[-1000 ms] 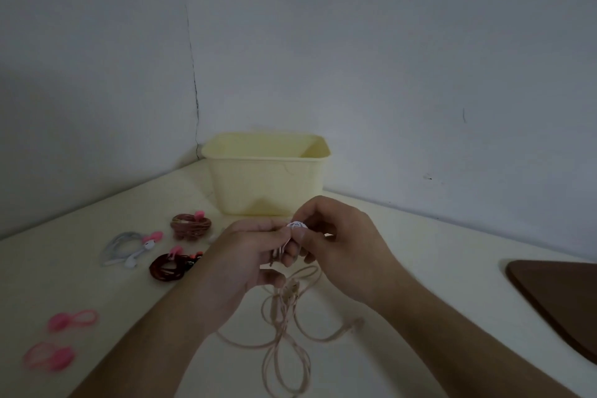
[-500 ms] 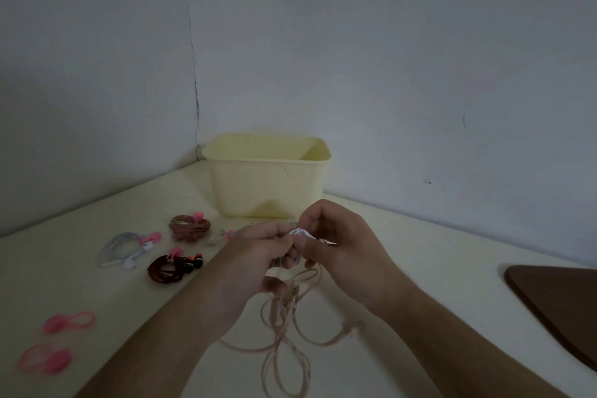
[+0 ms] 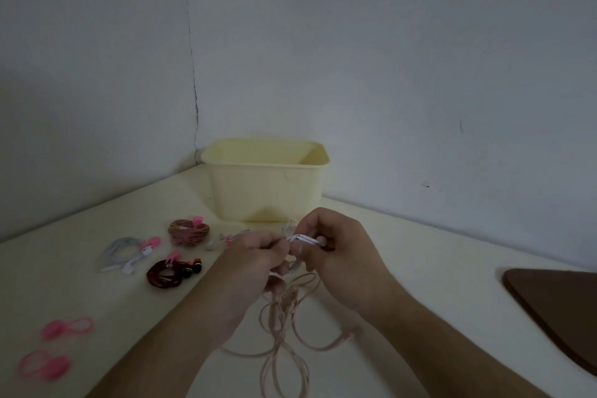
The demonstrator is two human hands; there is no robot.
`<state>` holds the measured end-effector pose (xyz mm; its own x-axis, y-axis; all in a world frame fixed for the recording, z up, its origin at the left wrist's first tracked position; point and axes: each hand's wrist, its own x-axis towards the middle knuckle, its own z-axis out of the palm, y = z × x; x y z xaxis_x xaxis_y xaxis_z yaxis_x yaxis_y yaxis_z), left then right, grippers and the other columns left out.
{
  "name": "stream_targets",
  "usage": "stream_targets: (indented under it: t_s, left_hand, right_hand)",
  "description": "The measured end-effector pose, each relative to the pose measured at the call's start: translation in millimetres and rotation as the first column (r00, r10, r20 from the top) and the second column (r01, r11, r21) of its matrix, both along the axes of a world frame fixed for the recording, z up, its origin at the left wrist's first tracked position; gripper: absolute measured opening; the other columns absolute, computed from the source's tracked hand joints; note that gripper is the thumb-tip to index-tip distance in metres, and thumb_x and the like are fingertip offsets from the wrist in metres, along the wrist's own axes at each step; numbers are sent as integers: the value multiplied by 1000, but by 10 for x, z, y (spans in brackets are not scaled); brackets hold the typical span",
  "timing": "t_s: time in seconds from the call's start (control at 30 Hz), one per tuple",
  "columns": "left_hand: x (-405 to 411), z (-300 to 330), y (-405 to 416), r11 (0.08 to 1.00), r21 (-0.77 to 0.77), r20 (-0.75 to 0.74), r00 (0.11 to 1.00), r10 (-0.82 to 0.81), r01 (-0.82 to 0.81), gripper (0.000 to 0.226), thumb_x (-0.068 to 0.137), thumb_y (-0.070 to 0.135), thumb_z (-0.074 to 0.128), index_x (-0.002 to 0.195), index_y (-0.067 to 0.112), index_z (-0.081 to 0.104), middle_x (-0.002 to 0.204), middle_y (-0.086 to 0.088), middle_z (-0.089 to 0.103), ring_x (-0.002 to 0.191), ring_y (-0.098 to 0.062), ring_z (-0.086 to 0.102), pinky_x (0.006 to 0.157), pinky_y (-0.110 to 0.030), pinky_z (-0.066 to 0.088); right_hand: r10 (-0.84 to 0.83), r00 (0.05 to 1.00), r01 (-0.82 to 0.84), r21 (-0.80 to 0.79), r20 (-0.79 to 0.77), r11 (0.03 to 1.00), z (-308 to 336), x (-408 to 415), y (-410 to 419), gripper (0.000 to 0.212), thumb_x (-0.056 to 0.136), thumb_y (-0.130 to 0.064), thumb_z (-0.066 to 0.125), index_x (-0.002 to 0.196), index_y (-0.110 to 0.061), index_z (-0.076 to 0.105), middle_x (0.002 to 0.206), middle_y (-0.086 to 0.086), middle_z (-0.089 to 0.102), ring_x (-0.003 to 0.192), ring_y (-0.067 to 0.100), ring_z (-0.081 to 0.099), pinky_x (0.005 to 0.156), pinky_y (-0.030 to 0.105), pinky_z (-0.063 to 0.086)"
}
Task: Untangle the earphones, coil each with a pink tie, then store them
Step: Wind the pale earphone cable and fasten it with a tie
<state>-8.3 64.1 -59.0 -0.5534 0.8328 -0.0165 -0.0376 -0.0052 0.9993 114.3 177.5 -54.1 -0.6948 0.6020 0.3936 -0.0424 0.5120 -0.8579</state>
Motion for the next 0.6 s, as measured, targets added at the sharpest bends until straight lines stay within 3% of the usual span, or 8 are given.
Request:
stream_targets:
  t_s: [0.13, 0.23, 0.37, 0.47, 0.6]
  left_hand:
    - [38, 18, -15, 996, 85, -45, 999, 26, -22, 25, 103, 8, 59, 92, 7, 82, 78, -14, 71, 74, -19, 63, 66, -34, 53]
    - [39, 48, -40, 990, 138, -76, 997, 21, -10, 22, 102, 7, 61, 98, 10, 83, 89, -23, 74, 78, -18, 68, 68, -30, 58]
    - [53, 74, -63, 987, 157, -80, 997, -5, 18, 16, 97, 8, 70, 110, 10, 78, 92, -10, 80, 85, -16, 75, 74, -31, 62]
    - [48, 84, -54, 975, 218, -76, 995, 68, -50, 15, 94, 0, 70, 108, 5, 74, 91, -13, 81, 85, -24, 79, 75, -30, 63]
    - [47, 90, -62, 955, 278, -165, 975, 149, -99, 12, 91, -2, 73, 99, 5, 77, 91, -6, 82, 85, -19, 79, 73, -22, 60]
  right_hand:
    - [-36, 999, 36, -52, -16, 998, -13, 7, 7, 12, 80, -27, 76, 79, -19, 68, 73, 11, 72, 65, 23, 59, 65, 52, 53]
    - [-56, 998, 54, -74, -29, 996, 4, 13, 15, 11, 82, -20, 78, 78, -18, 68, 74, 14, 72, 64, 22, 60, 64, 42, 50]
    - [-44, 997, 33, -155, -66, 987, 39, 53, 17, 13, 88, -2, 78, 82, -5, 68, 74, 16, 74, 63, 18, 62, 65, 35, 51]
    - [-37, 994, 12, -228, -105, 974, 43, 52, 17, 12, 91, 0, 77, 83, 0, 67, 74, 20, 73, 61, 22, 62, 64, 37, 51]
    - [-18, 993, -12, -260, -115, 966, 58, 48, -6, 14, 94, -3, 75, 85, 2, 66, 74, 16, 74, 62, 25, 64, 67, 39, 53]
